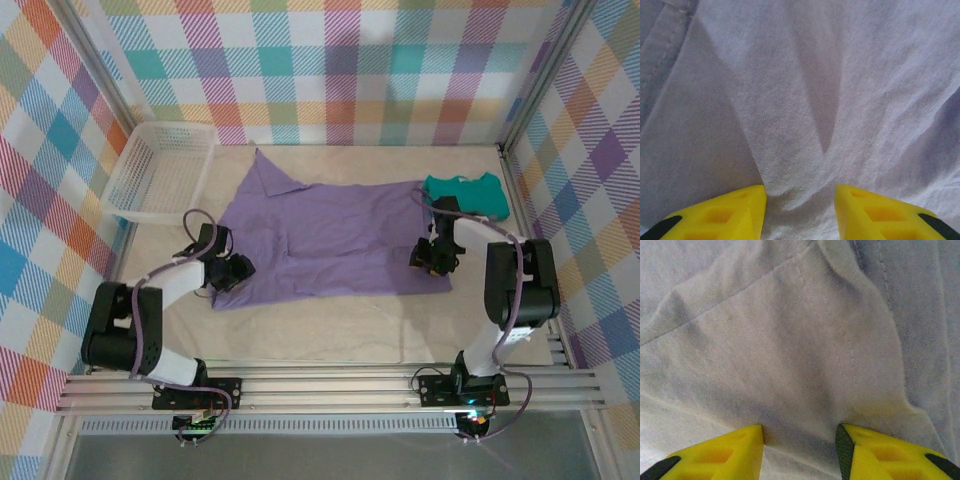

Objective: Fold the inside-out t-shirt

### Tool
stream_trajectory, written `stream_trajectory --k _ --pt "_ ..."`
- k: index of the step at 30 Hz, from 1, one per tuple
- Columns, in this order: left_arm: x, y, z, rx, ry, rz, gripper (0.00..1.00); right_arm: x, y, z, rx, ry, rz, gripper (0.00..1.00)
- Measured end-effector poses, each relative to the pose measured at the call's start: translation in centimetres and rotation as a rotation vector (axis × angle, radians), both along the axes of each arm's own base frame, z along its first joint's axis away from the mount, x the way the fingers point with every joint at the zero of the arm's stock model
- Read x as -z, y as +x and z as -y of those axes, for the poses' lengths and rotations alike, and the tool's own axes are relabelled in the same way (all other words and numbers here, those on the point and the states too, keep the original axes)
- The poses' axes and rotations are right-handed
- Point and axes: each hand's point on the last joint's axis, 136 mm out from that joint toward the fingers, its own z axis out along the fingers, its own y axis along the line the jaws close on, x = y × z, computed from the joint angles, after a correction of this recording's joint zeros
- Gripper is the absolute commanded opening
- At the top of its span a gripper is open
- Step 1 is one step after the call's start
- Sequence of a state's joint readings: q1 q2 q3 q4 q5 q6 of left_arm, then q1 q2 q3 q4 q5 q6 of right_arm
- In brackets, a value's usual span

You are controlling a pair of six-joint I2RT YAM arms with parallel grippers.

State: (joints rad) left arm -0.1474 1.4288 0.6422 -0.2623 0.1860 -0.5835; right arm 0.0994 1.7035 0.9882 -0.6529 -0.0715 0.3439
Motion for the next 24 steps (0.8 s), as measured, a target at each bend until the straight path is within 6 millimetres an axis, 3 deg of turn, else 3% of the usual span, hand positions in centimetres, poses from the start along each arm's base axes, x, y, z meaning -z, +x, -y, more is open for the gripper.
stream_trajectory --k 7,10,13,15,18,20,24 --pt "-0.4 -6.3 -2.1 -0.096 0.033 -0.067 0.44 -0.2 -6.3 0.6 0.094 -0.001 -0.083 0.43" --pt "-1.5 -6.8 -3.3 -0.137 0.067 -0.066 0.44 -1.5 -6.3 0.4 0.103 0.011 -0.027 0.45" --pt "-3.7 -4.2 -4.0 -0.163 0.099 -0.029 0.45 -3.8 -3.1 -0.2 0.083 0.027 0.088 0.47" --pt "-5.4 -1.3 -4.0 -0.17 0.101 0.023 0.45 -5.4 0.6 -0.6 0.063 0.036 0.175 0.48" --pt "-7.2 3.5 -3.5 -0.171 0.083 0.105 0.46 -7.5 7.8 -1.4 0.036 0.053 0.294 0.49" --pt "-7.7 6.0 -3.0 -0.166 0.066 0.137 0.46 -7.8 12.5 -1.6 0.026 0.066 0.349 0.49" --pt "-7.7 8.7 -2.4 -0.145 0.055 0.161 0.46 -5.9 18.5 -0.9 0.036 0.087 0.371 0.49"
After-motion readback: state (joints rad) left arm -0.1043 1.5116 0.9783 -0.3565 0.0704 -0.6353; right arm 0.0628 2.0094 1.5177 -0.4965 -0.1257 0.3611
